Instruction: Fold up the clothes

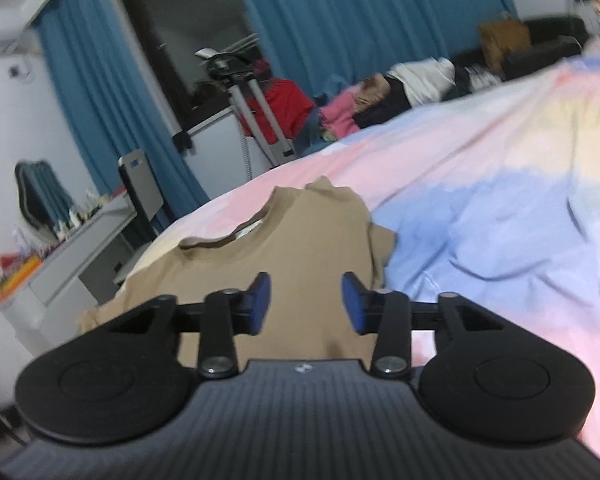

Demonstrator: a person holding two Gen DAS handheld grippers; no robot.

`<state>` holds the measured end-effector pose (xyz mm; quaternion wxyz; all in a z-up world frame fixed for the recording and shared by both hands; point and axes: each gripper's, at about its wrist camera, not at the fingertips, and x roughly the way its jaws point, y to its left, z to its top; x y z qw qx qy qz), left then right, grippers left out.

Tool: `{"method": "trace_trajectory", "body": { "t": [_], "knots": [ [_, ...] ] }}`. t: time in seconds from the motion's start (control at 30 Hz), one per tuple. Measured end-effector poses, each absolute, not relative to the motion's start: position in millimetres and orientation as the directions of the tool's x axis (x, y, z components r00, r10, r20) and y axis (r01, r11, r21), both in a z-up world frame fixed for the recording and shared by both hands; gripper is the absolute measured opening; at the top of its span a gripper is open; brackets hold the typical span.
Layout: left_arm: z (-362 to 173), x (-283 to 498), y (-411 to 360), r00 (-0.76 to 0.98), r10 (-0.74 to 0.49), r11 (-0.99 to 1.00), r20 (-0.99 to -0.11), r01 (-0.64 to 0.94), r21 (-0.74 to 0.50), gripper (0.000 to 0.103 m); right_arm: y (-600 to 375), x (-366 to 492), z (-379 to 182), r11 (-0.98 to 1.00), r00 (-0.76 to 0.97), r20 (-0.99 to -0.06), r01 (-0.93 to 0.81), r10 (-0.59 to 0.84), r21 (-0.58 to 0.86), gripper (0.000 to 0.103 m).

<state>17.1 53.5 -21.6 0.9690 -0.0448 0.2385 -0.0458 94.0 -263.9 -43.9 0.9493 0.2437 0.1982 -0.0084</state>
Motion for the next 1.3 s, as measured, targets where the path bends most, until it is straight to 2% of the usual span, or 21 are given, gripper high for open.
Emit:
{"method": "trace_trajectory", "body": {
  "t": [0.17, 0.3, 0.4, 0.53, 0.7, 0.73, 0.77, 1.03, 1.13, 1.3],
  "knots": [
    [-37.1, 14.1, 39.7, 0.885, -0.142, 0.989, -0.444, 0.112, -0.092, 0.1, -289.7, 122.5, -43.5, 0.852, 0.914, -0.404, 0.194, 0.023, 0.487, 0.039],
    [-45.5, 25.8, 41.1, 0.877, -0.147, 0.988, -0.458, 0.111, -0.104, 0.1, -321.4, 173.5, -66.1, 0.741, 0.872, -0.489, 0.324, 0.008, 0.588, 0.039],
    [-52.9, 37.2, 41.2, 0.865, -0.16, 0.986, -0.475, 0.116, -0.121, 0.1, -344.4, 204.3, -88.2, 0.644, 0.871, -0.491, 0.369, 0.011, 0.67, 0.038],
    [-63.3, 52.4, 40.2, 0.849, -0.18, 0.982, -0.496, 0.124, -0.143, 0.1, -354.9, 250.1, -124.3, 0.605, 0.838, -0.533, 0.368, 0.113, 0.706, 0.038],
    [-75.5, 71.2, 38.5, 0.829, -0.196, 0.978, -0.524, 0.13, -0.162, 0.1, -347.0, 267.3, -145.5, 0.622, 0.839, -0.508, 0.295, 0.194, 0.725, 0.037],
    [-77.5, 73.9, 38.3, 0.825, -0.194, 0.979, -0.531, 0.127, -0.159, 0.1, -346.2, 267.9, -145.2, 0.63, 0.845, -0.498, 0.281, 0.196, 0.724, 0.029],
    [-79.5, 75.6, 38.7, 0.822, -0.191, 0.98, -0.536, 0.125, -0.157, 0.1, -346.3, 266.9, -142.7, 0.632, 0.853, -0.483, 0.267, 0.196, 0.727, 0.014],
    [-79.2, 74.4, 45.0, 0.827, -0.177, 0.98, -0.534, 0.096, -0.177, 0.1, -364.0, 223.1, -101.6, 0.654, 0.928, -0.373, 0.29, -0.013, 0.698, 0.01],
    [-77.9, 73.5, 44.1, 0.834, -0.167, 0.982, -0.526, 0.092, -0.167, 0.1, -375.6, 201.3, -93.2, 0.662, 0.922, -0.368, 0.352, -0.121, 0.662, 0.01],
    [-77.6, 71.9, 46.1, 0.836, -0.157, 0.984, -0.526, 0.085, -0.159, 0.1, -381.1, 177.4, -90.2, 0.669, 0.917, -0.367, 0.37, -0.154, 0.645, 0.011]
  ]
}}
